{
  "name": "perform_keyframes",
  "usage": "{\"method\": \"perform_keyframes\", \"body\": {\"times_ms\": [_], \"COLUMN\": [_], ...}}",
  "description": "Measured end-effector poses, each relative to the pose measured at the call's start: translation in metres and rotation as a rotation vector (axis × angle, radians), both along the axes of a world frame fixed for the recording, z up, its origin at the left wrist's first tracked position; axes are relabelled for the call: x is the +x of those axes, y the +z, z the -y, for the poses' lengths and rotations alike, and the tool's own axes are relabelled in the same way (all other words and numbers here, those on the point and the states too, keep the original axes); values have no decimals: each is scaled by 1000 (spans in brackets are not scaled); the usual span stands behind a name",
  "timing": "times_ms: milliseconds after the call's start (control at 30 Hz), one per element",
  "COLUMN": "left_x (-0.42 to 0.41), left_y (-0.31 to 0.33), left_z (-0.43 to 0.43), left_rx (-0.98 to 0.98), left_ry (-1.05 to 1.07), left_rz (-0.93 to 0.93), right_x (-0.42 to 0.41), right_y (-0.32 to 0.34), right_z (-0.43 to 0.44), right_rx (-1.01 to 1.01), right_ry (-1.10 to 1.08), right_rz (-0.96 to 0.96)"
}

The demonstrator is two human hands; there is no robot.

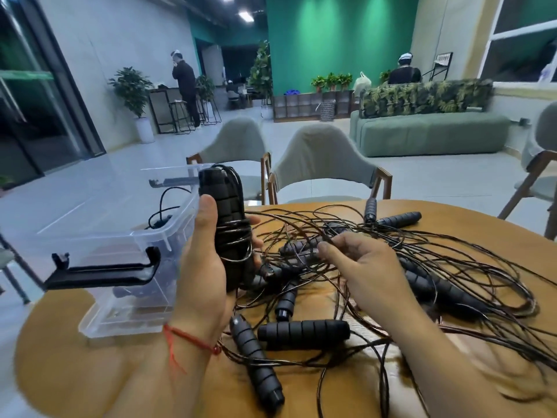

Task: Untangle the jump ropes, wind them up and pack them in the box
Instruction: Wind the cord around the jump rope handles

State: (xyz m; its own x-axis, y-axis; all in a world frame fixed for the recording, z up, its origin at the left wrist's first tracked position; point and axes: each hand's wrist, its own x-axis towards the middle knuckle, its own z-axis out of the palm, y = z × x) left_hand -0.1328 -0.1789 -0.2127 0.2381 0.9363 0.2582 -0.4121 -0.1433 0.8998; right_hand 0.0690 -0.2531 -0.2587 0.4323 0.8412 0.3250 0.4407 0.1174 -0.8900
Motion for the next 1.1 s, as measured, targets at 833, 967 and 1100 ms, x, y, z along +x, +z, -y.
{"method": "perform_keyframes", "body": {"times_ms": [833,967,1100], "left_x": [-99,-123,-149], "left_y": [256,233,206], "left_z": [8,11,12], "left_rx": [121,109,187], "left_ry": [135,262,417], "left_rz": [-20,-219,-506], "right_x": [-58,-51,-41], "right_y": [195,194,192], "right_z": [118,142,163], "right_rx": [315,202,44], "right_ry": [19,72,62], "right_rz": [-680,-863,-627]}}
